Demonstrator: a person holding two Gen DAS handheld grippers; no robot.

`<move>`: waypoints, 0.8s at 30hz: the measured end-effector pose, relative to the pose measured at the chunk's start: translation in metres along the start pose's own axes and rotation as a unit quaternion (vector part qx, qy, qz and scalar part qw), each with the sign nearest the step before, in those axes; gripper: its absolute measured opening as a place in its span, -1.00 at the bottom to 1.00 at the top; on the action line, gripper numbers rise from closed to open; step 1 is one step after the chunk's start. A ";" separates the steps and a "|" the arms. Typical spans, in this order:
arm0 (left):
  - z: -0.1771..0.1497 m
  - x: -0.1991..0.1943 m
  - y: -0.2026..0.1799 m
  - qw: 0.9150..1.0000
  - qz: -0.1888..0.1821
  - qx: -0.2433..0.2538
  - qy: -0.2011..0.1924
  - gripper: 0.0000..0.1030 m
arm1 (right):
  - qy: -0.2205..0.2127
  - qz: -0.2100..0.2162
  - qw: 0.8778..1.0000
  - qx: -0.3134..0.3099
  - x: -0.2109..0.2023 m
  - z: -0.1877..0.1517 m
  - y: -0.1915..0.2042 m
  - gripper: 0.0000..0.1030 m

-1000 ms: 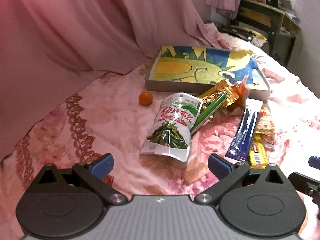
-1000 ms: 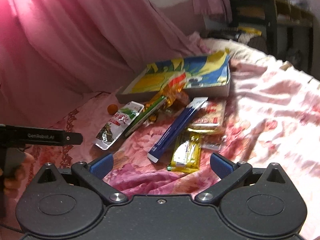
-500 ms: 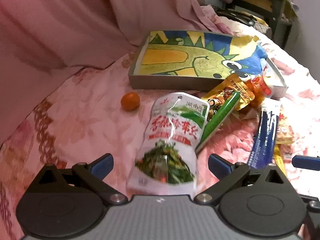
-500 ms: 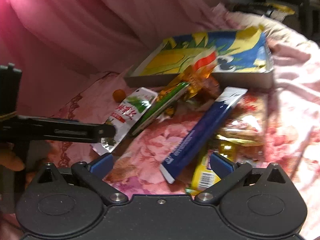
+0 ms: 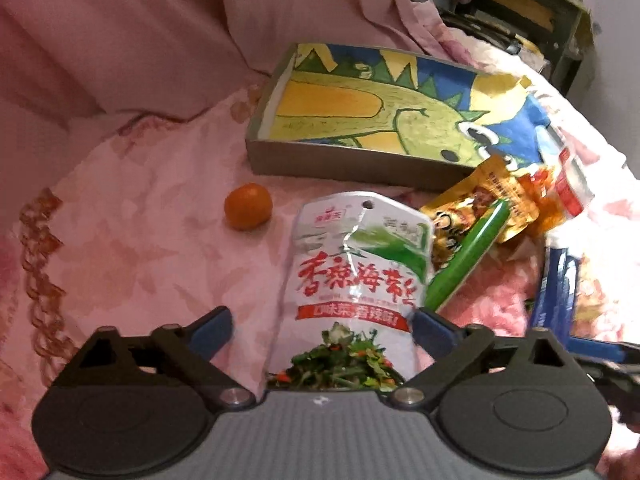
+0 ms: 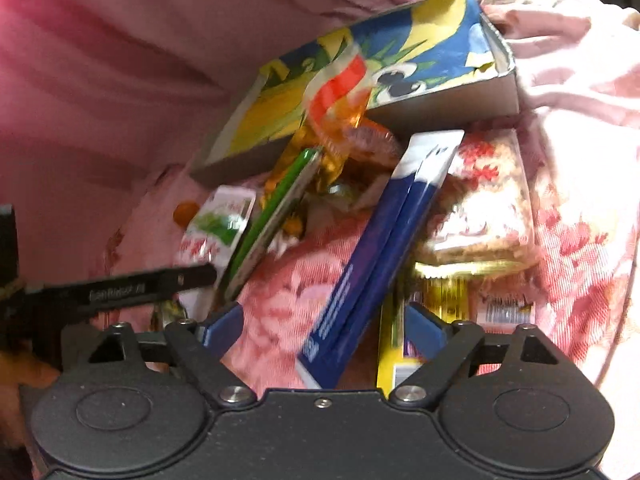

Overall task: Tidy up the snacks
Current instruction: 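Grasp the white-green seaweed pouch with the left tool while the right tool grasps the blue tube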

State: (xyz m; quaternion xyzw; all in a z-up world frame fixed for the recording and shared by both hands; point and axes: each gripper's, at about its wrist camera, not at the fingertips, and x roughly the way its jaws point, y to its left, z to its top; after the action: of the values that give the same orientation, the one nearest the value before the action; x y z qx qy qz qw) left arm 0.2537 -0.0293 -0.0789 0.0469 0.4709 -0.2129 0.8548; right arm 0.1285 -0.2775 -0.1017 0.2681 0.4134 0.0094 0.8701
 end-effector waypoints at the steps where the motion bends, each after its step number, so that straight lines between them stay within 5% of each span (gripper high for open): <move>1: 0.000 0.000 0.002 1.000 -0.010 -0.004 0.000 0.72 | -0.004 0.000 1.000 0.004 0.001 0.001 0.000 0.46; 8: -0.003 -0.002 -0.002 1.000 -0.030 -0.003 -0.003 0.40 | -0.013 0.001 1.000 0.022 0.002 0.004 -0.006 -0.18; 16: -0.005 -0.012 -0.012 1.000 -0.019 -0.016 0.005 0.09 | 0.003 0.026 0.999 0.046 0.009 0.004 -0.014 -0.19; 19: -0.006 -0.016 -0.020 1.000 -0.003 -0.005 0.005 -0.01 | 0.007 0.026 0.998 0.064 0.012 0.006 -0.018 -0.59; 24: -0.011 -0.025 -0.026 1.000 0.002 -0.019 0.007 -0.09 | -0.003 0.014 0.999 0.041 0.006 0.005 -0.012 -0.69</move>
State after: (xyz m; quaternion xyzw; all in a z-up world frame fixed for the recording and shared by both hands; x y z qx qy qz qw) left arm 0.2225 -0.0410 -0.0612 0.0330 0.4808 -0.2018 0.8527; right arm 0.1339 -0.2884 -0.1089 0.3093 0.4065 0.0040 0.8597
